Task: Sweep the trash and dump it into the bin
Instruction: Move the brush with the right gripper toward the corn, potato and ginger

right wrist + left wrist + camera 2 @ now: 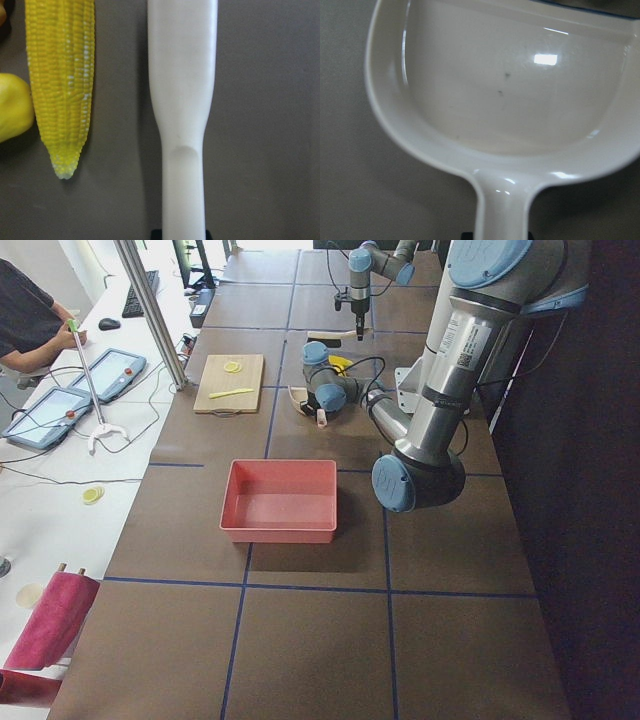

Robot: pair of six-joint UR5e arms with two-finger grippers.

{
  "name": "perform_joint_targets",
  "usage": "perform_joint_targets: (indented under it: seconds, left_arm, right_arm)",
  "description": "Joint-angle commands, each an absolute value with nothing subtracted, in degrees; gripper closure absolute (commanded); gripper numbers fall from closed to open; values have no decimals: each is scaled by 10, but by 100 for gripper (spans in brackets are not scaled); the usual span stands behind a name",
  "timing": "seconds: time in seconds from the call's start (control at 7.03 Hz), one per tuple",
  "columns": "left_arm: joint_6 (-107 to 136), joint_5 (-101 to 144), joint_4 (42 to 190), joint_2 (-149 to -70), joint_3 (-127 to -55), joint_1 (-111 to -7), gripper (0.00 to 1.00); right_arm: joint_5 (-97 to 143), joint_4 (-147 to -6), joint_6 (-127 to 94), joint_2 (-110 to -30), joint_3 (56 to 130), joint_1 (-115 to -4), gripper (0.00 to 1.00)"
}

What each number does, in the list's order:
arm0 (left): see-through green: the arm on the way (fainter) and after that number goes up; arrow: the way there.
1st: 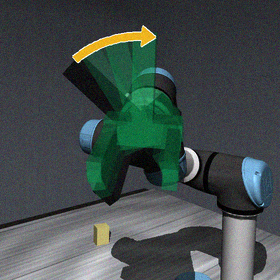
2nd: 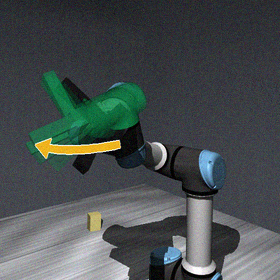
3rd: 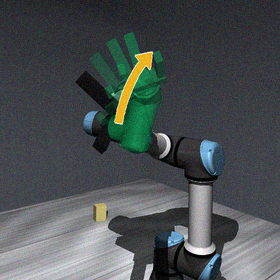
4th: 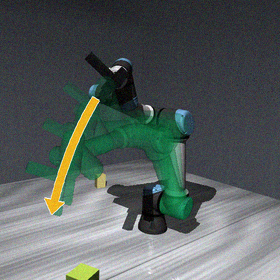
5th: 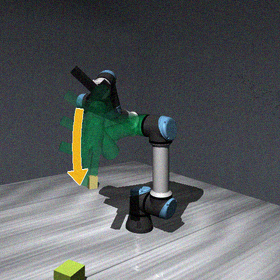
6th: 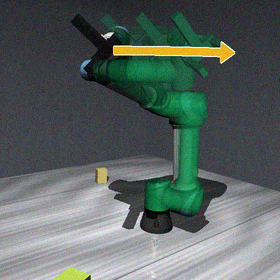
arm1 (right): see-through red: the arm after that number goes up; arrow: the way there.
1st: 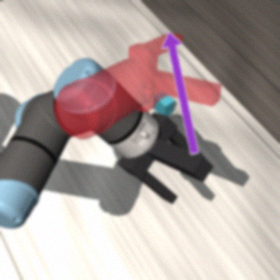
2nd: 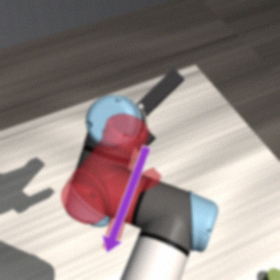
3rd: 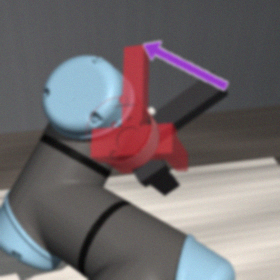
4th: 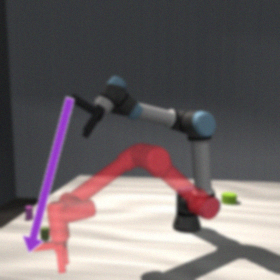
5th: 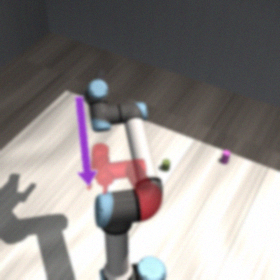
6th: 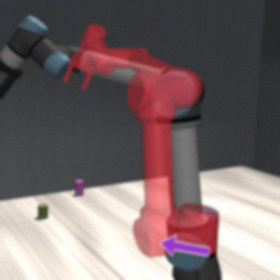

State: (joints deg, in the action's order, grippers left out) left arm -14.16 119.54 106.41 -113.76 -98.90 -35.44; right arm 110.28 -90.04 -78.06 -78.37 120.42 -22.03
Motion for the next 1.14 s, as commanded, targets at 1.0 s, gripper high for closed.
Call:
perform_joint_targets:
  seconds: [1.0]
  left_arm:
    - [-149,1179,978,-1137,-1031,-345,91]
  right_arm:
    - [1100,-954,-805,-722,1191,-190,100]
